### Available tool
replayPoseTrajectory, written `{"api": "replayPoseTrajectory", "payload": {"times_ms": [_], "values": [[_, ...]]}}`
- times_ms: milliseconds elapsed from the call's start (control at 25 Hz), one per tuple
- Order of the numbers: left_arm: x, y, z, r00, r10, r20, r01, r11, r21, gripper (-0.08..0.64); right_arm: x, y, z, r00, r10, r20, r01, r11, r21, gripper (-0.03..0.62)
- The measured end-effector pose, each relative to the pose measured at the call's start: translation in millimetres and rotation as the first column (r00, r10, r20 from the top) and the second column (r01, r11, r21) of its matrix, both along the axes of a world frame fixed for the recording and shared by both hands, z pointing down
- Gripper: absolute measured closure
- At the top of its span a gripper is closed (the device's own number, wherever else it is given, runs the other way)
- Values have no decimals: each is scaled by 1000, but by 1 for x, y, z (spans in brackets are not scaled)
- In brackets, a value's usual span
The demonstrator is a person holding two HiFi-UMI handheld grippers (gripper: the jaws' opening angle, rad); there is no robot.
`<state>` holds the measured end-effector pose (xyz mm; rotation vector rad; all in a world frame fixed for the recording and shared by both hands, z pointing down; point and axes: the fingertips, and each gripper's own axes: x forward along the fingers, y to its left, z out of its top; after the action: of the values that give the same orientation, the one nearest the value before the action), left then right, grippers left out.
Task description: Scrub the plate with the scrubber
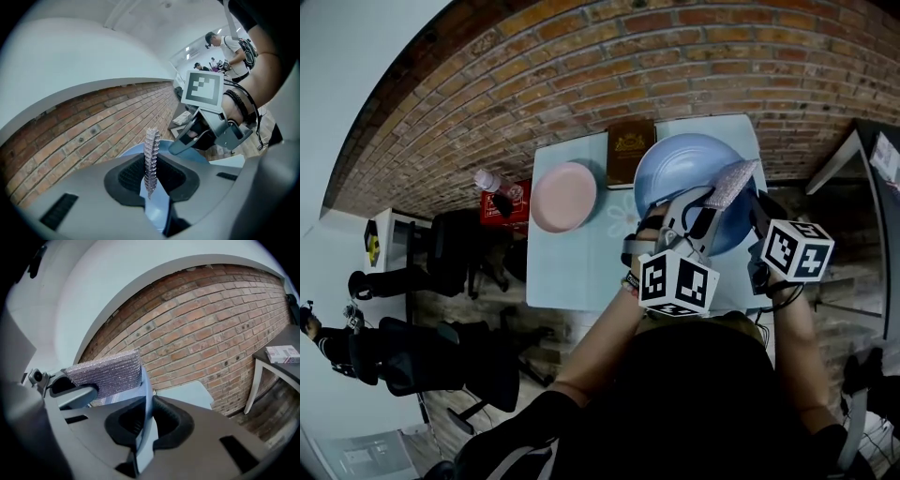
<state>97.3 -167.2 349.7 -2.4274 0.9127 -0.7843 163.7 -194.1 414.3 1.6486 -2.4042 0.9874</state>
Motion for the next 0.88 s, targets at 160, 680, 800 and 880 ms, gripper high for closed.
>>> {"api": "replayPoseTrajectory", "payload": {"times_ms": [160,680,800,880], "values": [[2,-16,-10,1000,-18,12,17,999,31,482,9,-2,-3,999,20,25,-20,1000,8,545],[-20,-43,-28,996,-87,18,85,994,66,482,12,-2,-13,999,34,28,-35,999,32,545],[-29,-47,-29,994,-105,18,103,992,71,482,9,-1,-12,999,33,31,-34,999,37,545],[-33,-49,-30,993,-115,17,113,991,74,482,9,0,-12,999,31,32,-32,999,41,545]]}}
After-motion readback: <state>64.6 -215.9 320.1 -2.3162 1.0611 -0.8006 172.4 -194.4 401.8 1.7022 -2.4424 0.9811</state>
